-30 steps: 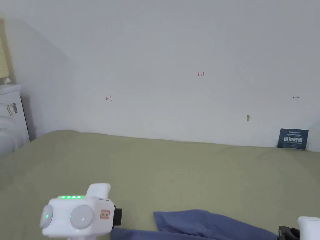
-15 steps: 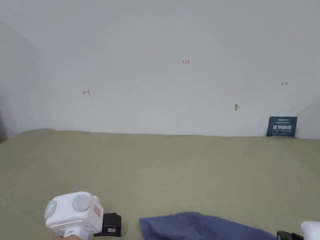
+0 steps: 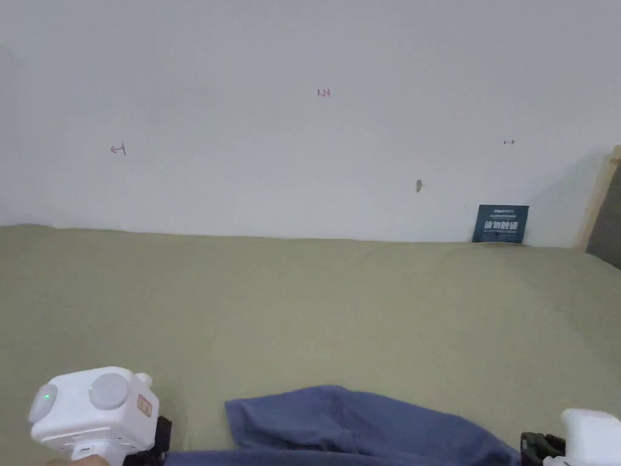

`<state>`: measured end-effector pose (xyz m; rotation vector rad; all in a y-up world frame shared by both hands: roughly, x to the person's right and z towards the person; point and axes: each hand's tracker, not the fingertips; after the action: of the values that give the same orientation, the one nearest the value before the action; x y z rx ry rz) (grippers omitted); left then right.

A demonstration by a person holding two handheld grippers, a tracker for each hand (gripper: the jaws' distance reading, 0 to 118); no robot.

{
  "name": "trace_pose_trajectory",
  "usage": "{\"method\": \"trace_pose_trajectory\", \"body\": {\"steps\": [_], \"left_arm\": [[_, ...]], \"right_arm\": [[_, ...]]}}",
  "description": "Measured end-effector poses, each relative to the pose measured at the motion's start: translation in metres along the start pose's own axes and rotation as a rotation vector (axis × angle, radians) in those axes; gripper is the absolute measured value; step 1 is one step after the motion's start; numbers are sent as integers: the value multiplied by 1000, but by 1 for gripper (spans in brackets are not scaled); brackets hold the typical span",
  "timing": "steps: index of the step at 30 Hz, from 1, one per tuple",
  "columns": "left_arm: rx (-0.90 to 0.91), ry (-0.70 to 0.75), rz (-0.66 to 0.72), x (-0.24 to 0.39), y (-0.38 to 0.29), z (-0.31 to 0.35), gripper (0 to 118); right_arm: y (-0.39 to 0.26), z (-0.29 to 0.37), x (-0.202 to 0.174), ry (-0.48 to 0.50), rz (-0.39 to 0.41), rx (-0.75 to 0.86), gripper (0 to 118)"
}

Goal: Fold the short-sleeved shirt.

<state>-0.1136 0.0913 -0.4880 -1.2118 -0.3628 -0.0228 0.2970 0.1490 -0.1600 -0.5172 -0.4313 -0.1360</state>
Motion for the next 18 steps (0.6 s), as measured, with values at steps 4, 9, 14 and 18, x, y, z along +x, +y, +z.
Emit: {"method": "trace_pose_trajectory", "body": {"steps": [4, 9, 14, 18], "left_arm": [[-4, -6, -8, 7, -7, 3, 6], [8, -15, 7, 9, -13, 7, 6], [16, -19, 18, 9, -18, 11, 6], [56, 18, 63, 5, -19, 16, 5]], "right_arm": [[-3, -14, 9, 64, -66, -132, 66], [-13, -38, 2, 73, 4, -250, 113], [-19, -54, 7, 28, -49, -324, 112], [-19, -46, 13, 116, -19, -345, 14]]}}
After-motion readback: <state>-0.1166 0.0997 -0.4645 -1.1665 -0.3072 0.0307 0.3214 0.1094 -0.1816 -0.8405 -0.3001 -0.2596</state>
